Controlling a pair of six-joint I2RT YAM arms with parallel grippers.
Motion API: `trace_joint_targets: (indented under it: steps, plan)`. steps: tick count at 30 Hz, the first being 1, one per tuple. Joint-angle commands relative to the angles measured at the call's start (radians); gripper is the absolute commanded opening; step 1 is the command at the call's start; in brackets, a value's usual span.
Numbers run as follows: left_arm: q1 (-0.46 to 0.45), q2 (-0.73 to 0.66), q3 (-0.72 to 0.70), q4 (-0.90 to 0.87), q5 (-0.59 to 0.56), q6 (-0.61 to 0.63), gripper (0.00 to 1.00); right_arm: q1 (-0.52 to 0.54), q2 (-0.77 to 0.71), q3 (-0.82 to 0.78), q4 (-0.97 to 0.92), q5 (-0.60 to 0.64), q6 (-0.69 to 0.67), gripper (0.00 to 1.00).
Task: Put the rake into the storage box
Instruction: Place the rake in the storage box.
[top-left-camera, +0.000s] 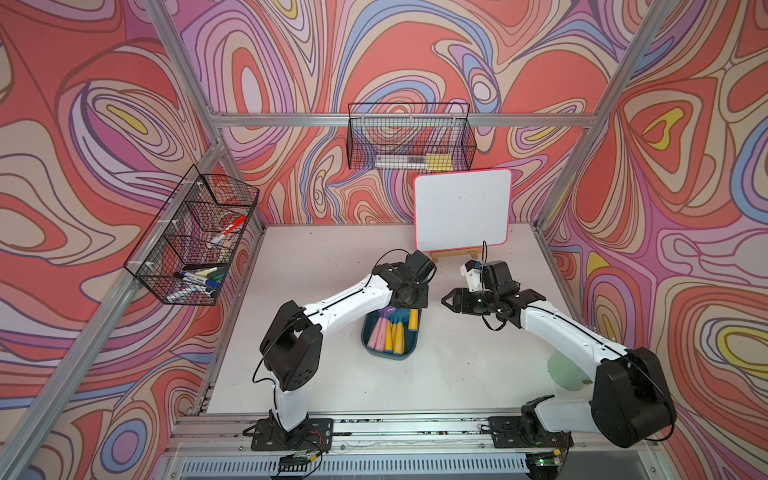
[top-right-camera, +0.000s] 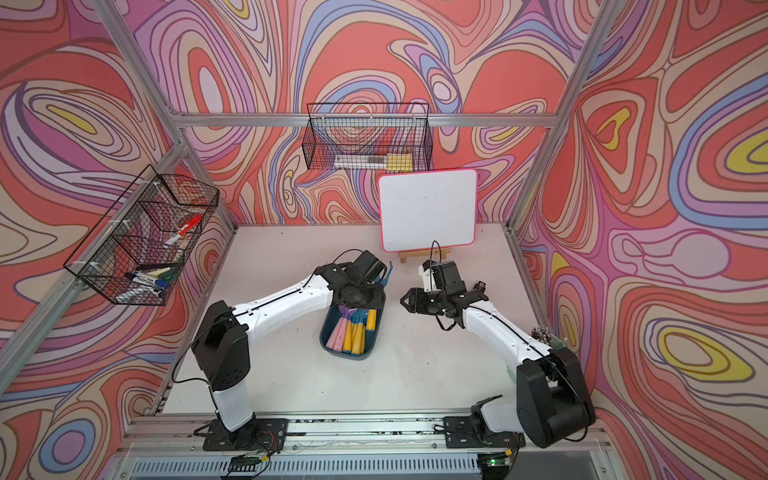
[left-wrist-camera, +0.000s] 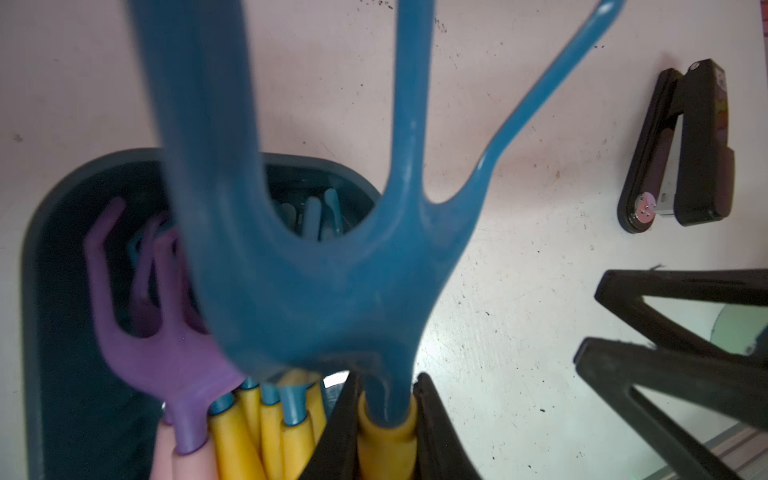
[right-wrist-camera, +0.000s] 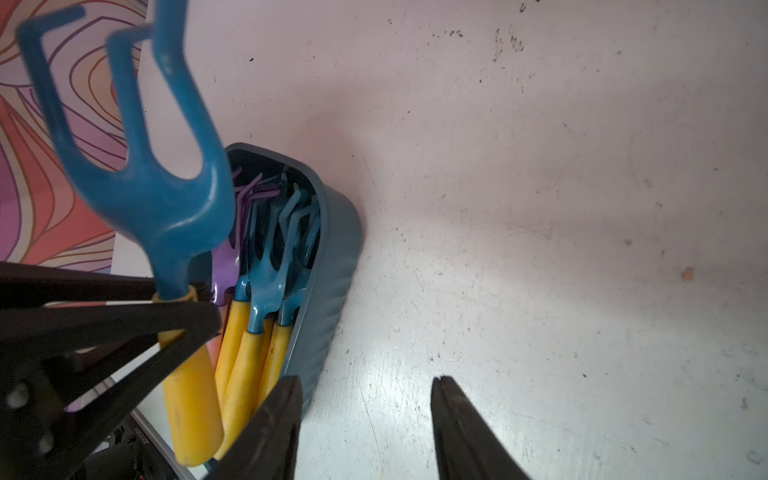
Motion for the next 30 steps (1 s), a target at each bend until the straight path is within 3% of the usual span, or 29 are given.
trace_joint_targets:
  steps: [1, 6, 14, 30]
  plan:
    - [0.004, -0.030, -0.060, -0.046, -0.050, -0.001, 0.00, -0.004, 0.009, -0.009, 0.027, 0.010, 0.001, 0.52]
    - [0.002, -0.008, -0.117, -0.026, -0.021, -0.044, 0.00, -0.003, 0.009, -0.011, 0.027, 0.007, 0.002, 0.51]
    - [-0.009, 0.058, -0.067, -0.086, 0.013, -0.047, 0.00, -0.003, 0.002, -0.024, 0.025, 0.006, -0.001, 0.51]
    - [-0.052, 0.054, -0.123, -0.150, 0.032, -0.102, 0.00, -0.003, 0.003, -0.055, 0.047, -0.017, 0.017, 0.50]
